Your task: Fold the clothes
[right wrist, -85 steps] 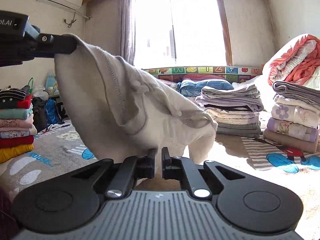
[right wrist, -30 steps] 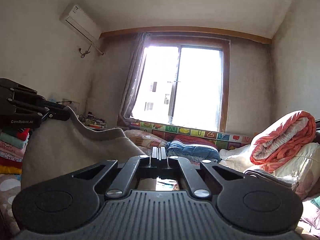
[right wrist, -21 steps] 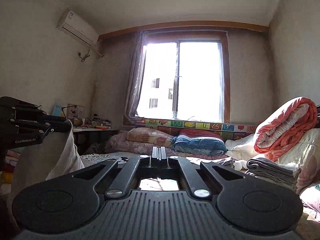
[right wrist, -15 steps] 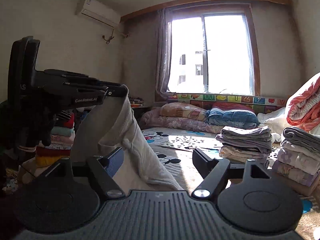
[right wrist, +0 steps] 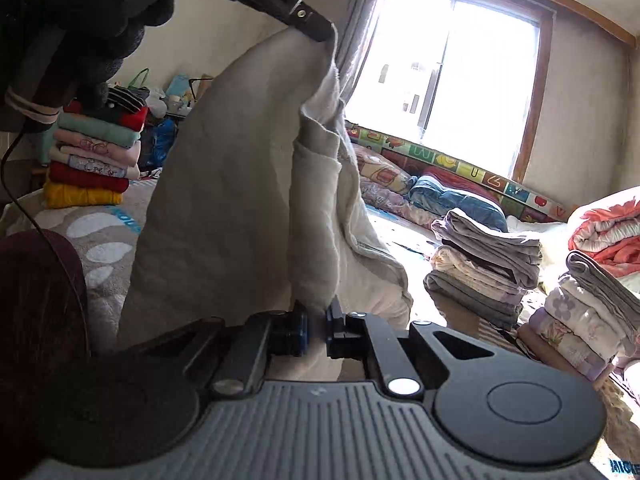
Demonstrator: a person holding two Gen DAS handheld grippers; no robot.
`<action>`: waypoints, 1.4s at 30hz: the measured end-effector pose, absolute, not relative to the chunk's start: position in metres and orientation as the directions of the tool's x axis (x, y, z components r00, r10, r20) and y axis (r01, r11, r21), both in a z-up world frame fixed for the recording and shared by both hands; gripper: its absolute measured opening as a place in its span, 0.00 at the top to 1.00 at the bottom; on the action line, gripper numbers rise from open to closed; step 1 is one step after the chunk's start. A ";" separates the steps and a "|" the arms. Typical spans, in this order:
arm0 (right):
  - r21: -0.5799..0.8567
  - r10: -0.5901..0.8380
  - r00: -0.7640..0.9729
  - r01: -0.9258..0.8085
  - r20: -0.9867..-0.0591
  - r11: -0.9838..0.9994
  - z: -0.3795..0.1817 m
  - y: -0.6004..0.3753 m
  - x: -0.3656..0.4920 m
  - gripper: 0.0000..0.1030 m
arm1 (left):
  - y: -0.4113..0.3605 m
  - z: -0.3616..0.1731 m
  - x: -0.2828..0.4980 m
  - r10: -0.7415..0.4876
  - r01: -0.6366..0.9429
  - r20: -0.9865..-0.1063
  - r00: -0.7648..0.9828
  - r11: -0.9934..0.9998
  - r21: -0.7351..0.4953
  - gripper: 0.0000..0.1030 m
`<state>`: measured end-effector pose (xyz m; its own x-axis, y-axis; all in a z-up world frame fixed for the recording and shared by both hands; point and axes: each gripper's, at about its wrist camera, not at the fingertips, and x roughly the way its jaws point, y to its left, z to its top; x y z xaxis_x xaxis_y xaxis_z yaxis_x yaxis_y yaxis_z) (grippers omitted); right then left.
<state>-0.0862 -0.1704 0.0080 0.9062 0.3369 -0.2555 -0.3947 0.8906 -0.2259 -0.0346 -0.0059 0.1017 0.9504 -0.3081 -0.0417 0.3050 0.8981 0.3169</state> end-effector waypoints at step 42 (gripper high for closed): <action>-0.034 0.361 0.870 -0.394 -0.337 0.918 0.029 -0.253 0.068 0.92 | -0.006 0.045 0.095 -0.233 0.295 -0.200 0.952 0.876 0.382 0.91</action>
